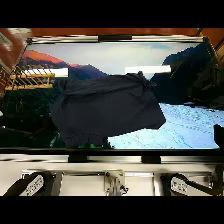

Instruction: Fold the shirts.

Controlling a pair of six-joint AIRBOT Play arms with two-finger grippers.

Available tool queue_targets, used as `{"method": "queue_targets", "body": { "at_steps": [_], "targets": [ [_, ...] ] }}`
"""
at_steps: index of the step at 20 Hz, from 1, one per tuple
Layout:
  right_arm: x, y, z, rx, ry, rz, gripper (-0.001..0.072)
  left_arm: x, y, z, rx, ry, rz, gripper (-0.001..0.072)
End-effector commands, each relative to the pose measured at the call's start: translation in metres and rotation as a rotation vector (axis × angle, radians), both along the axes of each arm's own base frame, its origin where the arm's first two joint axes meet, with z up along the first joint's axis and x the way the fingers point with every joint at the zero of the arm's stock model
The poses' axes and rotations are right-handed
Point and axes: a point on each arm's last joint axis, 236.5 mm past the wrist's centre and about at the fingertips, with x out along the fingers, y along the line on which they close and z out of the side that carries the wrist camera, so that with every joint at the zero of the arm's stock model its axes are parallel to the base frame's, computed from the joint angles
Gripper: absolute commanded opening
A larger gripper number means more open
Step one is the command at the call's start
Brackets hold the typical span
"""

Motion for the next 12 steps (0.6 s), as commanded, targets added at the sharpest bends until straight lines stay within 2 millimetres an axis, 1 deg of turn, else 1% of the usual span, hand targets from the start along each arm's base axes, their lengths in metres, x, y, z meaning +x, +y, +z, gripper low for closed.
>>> {"method": "queue_targets", "body": {
  "at_steps": [1,3,4,6,8,9,12],
  "targets": [
    [-0.015,0.013,-0.012,0.076,-0.004,-0.022,0.0461,-0.038,-0.012,-0.04,-0.019,0.025,0.039,0.0569],
    [-0.014,0.013,-0.013,0.075,-0.01,-0.025,0.0461,-0.051,-0.013,-0.055,-0.014,0.049,0.007,0.052],
    [-0.013,0.013,-0.013,0.074,-0.014,-0.025,0.0461,-0.05,-0.011,-0.061,-0.002,0.05,0.018,0.0521],
    [-0.011,0.012,-0.013,0.072,-0.021,-0.028,0.046,-0.038,-0.005,-0.068,0.023,0.008,0.064,0.0521],
    [-0.007,0.011,-0.013,0.067,-0.039,-0.033,0.0461,-0.02,-0.001,-0.07,0.027,-0.04,0.117,0.052],
    [-0.005,0.01,-0.013,0.066,-0.043,-0.035,0.0461,-0.015,-0.001,-0.072,0.02,-0.046,0.137,0.052],
    [-0.004,0.01,-0.012,0.065,-0.05,-0.036,0.0461,-0.011,-0.001,-0.085,0.02,-0.024,0.137,0.0521]
  ]
}}
